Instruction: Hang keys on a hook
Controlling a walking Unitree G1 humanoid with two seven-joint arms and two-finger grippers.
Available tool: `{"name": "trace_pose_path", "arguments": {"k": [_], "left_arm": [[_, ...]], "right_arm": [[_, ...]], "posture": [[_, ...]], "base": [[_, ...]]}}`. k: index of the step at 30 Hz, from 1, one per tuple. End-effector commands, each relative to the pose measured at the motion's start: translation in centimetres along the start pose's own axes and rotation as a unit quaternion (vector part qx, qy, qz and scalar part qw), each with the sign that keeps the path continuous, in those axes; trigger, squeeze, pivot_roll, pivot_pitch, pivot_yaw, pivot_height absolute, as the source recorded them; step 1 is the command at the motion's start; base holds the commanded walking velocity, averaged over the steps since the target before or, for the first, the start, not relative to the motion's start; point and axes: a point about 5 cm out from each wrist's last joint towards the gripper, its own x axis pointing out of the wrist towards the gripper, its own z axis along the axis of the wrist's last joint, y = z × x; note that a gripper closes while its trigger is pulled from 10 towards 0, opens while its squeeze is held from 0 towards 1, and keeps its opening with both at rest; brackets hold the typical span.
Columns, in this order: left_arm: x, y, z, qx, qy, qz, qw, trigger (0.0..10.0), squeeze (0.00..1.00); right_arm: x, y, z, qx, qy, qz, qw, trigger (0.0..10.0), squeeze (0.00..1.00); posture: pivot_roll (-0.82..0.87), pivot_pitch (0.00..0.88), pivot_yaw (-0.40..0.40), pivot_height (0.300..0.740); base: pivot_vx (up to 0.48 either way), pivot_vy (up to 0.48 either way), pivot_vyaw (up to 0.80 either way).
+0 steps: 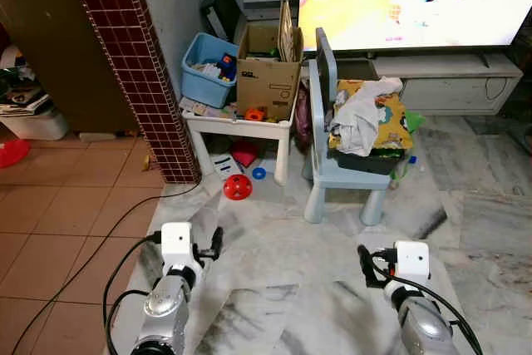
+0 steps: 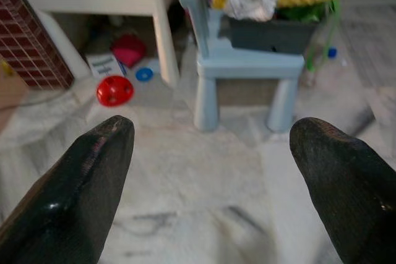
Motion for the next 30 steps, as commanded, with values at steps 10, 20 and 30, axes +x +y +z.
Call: {"name": "trace_pose_path", "arguments": {"k": [10, 20, 30], "left_arm": [[1.0, -0.9, 3.8, -0.015, -0.086, -0.039, 0.995, 10.0, 0.0], [1.7, -0.8, 6.4, 0.001, -0.12, -0.05, 0.992, 10.0, 0.0], [1.1, -1.2, 5.6, -0.008, -0.111, -0.046, 0.993, 10.0, 0.0]], "right_arm": [[0.8, 1.7, 3.9, 0.011, -0.106, 0.043, 0.993, 10.0, 0.0], [2.1, 1.9, 6.8, 0.0, -0.141, 0.06, 0.988, 10.0, 0.0], [1.7, 3.2, 6.5, 0.004, -0.142, 0.068, 0.988, 10.0, 0.0]], "posture": [[-0.08, 0.0, 0.051, 0.74], [-0.07, 0.0, 0.052, 0.74], [-0.06, 0.0, 0.038, 0.74]], "base": [[0.0, 0.0, 0.0], [0.0, 0.0, 0.0], [0.0, 0.0, 0.0]]}}
